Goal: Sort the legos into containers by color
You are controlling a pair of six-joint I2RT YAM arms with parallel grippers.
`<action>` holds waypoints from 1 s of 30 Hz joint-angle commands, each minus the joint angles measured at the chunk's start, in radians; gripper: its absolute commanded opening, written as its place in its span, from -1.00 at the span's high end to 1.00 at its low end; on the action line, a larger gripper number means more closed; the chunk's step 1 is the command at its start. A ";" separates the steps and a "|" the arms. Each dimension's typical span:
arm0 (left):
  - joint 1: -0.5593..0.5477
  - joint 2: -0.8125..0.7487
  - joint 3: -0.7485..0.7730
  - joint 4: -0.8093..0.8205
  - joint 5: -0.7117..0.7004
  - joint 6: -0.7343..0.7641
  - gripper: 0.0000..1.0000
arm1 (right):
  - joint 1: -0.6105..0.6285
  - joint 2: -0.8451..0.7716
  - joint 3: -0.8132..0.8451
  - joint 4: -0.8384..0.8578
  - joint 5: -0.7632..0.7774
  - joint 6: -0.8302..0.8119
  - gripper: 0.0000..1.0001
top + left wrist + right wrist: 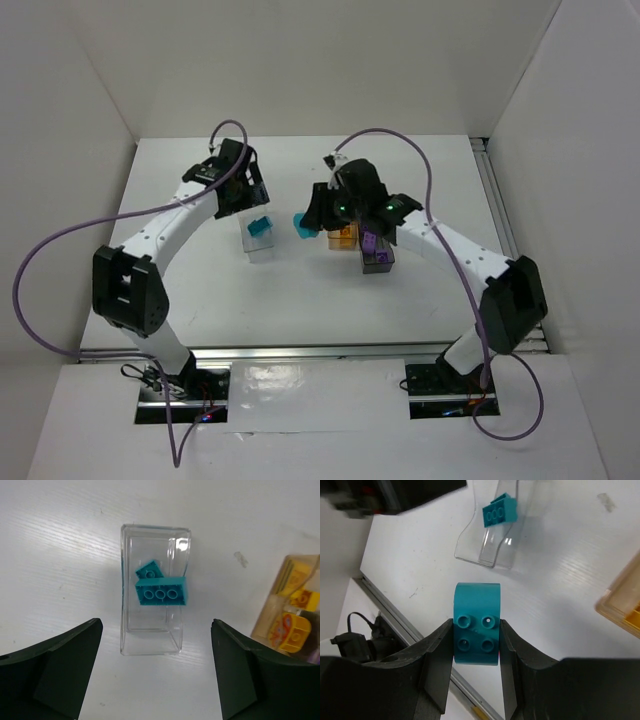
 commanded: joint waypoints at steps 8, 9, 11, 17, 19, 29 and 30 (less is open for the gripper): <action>0.174 -0.484 0.071 -0.195 -0.024 0.030 -0.93 | 0.147 0.442 0.426 0.038 0.094 -0.042 0.40; 0.188 -0.502 0.062 -0.195 -0.013 0.031 -0.93 | 0.147 0.506 0.490 0.025 0.105 -0.051 0.40; 0.211 -0.526 0.051 -0.204 -0.001 0.052 -0.93 | 0.147 0.560 0.539 0.013 0.126 -0.051 0.40; 0.272 -0.537 0.033 -0.225 0.045 0.081 -0.93 | 0.157 0.700 0.690 -0.034 0.157 -0.065 -0.53; 0.281 -0.537 0.011 -0.225 0.045 0.081 -0.93 | 0.167 0.700 0.733 -0.097 0.195 -0.074 -0.85; 0.300 -0.555 -0.029 -0.206 0.079 0.090 -0.96 | 0.083 0.644 0.611 0.019 0.124 0.015 -0.61; 0.300 -0.555 -0.029 -0.206 0.079 0.090 -0.96 | 0.083 0.644 0.612 0.004 0.124 0.015 -0.68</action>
